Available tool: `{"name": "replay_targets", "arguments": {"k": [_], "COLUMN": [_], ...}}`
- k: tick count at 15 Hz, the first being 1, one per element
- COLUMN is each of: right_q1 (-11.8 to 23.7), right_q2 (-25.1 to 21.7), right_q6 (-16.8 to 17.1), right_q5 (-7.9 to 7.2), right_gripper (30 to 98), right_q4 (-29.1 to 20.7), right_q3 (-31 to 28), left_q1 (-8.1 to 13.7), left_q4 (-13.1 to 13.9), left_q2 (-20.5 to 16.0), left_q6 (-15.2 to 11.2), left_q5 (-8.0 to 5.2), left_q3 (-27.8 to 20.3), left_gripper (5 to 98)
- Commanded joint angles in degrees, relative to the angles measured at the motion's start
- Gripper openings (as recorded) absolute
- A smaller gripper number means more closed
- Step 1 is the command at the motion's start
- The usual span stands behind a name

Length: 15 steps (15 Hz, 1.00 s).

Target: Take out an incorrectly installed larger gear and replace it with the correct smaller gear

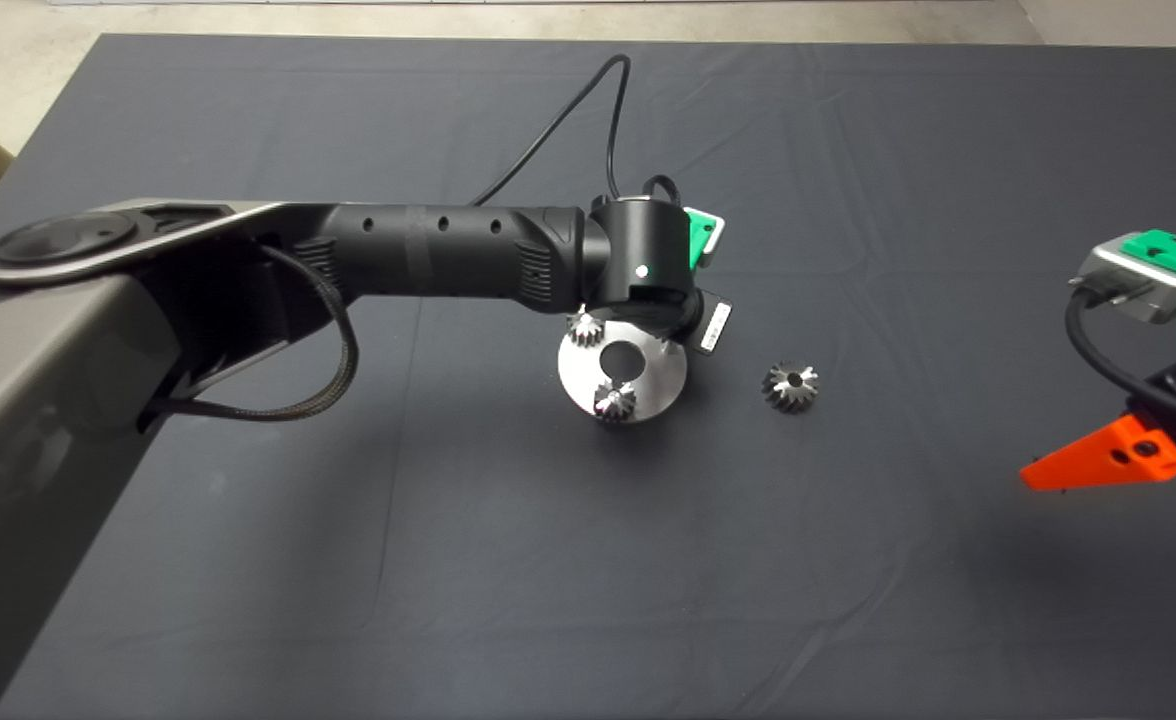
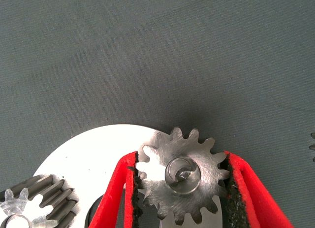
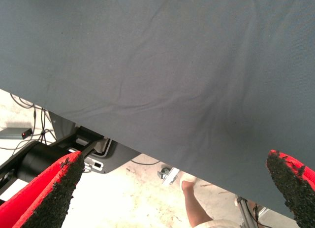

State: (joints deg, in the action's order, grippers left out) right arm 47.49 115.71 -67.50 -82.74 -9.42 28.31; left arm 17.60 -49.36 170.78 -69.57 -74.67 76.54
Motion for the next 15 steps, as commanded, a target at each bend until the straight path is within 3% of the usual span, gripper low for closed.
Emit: {"name": "replay_targets", "arguments": {"k": [1, 15], "right_q1": [1.11, 1.11], "right_q2": [0.09, 0.09], "right_q6": [-0.18, -0.26], "right_q5": [0.03, 0.03], "right_gripper": [97.7, 97.7], "right_q4": [-1.56, -1.56], "right_q3": [-0.02, -0.11], "left_q1": [-0.46, -0.37], "left_q4": [0.76, 0.67], "left_q2": [-0.31, -0.22], "left_q6": [0.40, -0.13], "left_q5": [-3.64, -3.37], "left_q3": [-2.26, -1.92], "left_gripper": [31.9, 31.9]}}
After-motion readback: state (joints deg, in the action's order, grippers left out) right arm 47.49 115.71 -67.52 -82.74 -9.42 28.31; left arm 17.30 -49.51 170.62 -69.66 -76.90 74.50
